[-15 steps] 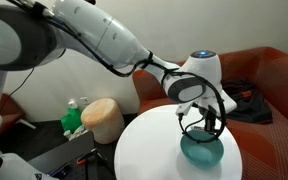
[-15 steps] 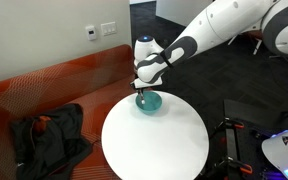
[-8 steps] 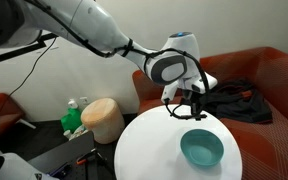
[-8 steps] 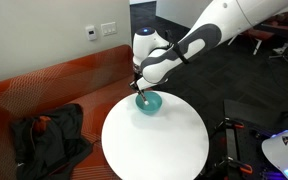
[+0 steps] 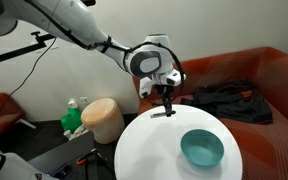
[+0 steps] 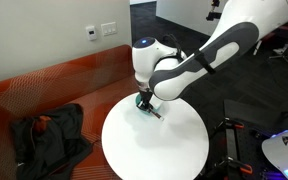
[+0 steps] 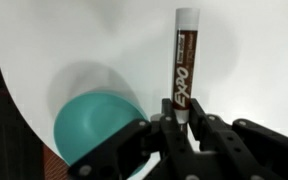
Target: Pick the marker from the bowl and put it on the table, then move the bowl to the left
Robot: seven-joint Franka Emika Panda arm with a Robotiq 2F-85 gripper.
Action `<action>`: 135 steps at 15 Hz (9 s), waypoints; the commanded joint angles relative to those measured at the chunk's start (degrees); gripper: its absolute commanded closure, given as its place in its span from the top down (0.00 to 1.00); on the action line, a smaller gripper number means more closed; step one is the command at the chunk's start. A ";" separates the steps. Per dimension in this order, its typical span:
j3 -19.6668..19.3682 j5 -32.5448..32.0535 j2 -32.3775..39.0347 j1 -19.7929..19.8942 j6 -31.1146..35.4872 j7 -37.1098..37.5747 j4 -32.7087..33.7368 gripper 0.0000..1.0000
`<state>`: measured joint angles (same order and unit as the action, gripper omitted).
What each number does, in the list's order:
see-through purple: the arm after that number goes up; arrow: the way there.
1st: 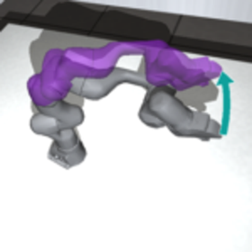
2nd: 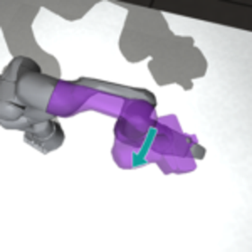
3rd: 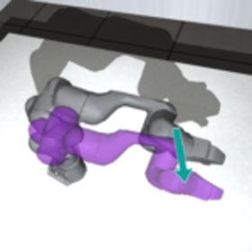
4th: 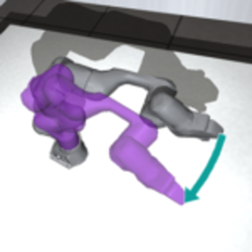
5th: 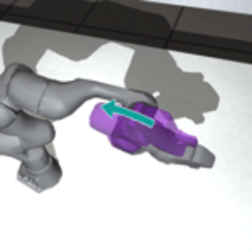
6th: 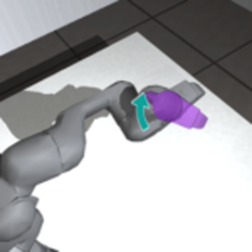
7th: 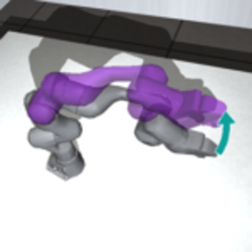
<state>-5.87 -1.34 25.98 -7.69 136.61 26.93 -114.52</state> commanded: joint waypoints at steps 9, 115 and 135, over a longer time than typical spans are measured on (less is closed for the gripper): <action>0.11 -7.78 -0.86 -1.26 2.30 -4.45 -2.87 0.05; 1.99 -2.55 21.09 8.09 15.23 -19.75 11.99 0.19; 2.80 -7.05 19.13 -1.01 11.63 -21.72 12.69 0.01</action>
<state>-3.04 -6.85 46.35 -6.55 151.66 6.52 -102.44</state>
